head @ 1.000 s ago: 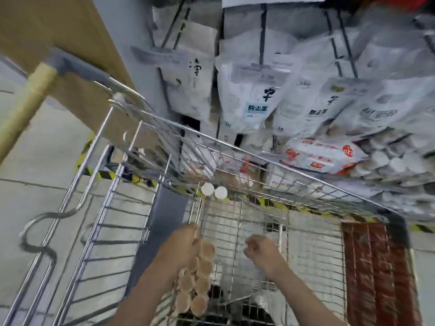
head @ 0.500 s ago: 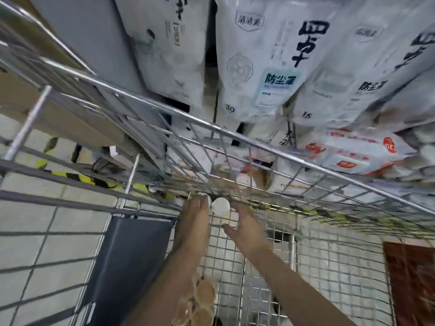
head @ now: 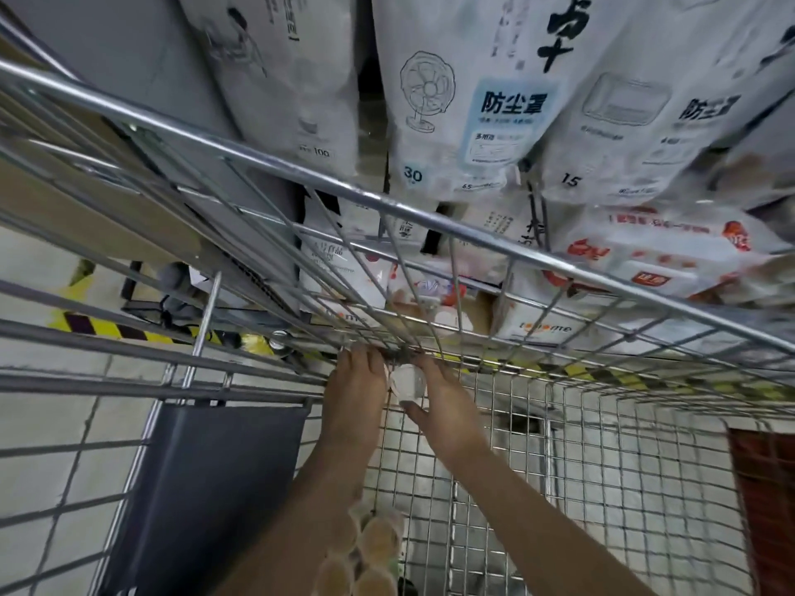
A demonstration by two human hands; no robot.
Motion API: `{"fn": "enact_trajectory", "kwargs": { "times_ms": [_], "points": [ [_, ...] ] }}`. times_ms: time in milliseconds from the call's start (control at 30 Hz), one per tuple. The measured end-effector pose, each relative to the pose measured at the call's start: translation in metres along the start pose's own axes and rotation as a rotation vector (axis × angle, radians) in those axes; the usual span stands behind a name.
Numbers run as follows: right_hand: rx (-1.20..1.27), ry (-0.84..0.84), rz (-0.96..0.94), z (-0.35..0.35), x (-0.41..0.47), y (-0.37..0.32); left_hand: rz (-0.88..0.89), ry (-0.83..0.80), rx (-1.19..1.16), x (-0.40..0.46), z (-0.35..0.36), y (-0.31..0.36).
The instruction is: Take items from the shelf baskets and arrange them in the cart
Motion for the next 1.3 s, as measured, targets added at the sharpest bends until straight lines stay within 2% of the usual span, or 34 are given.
{"fn": "enact_trajectory", "kwargs": {
  "times_ms": [133,367,467,633,867,1100,1300],
  "points": [
    [0.132,0.033,0.111,-0.013,-0.016,0.025,0.028,-0.137,-0.204,-0.005,0.022,0.003],
    [0.484,0.078,0.262,-0.071,-0.075,0.05,-0.174,-0.098,-0.739,-0.05,-0.015,-0.003],
    [0.616,0.137,0.292,-0.113,-0.11,0.045,-0.191,-0.052,-0.904,-0.071,-0.054,0.002],
    [0.814,0.285,0.269,-0.194,-0.18,0.015,-0.096,0.023,-1.16,-0.105,-0.15,0.018],
    [1.068,0.494,0.217,-0.292,-0.282,-0.007,0.072,0.048,-1.472,-0.147,-0.259,0.062],
    [1.198,0.641,0.261,-0.351,-0.375,0.03,0.215,-0.011,-1.648,-0.187,-0.324,0.15],
    [1.259,0.791,0.283,-0.399,-0.471,0.087,0.314,-0.047,-1.67,-0.235,-0.357,0.248]
  ]
}}
Point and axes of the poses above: each hand's wrist, its own x-axis towards the middle knuckle, its own z-axis out of the palm, y = z × x, the point moved 7 cm from there along x, towards the middle knuckle, and after that the axes turned 7 degrees about z, right-handed, at the moved point
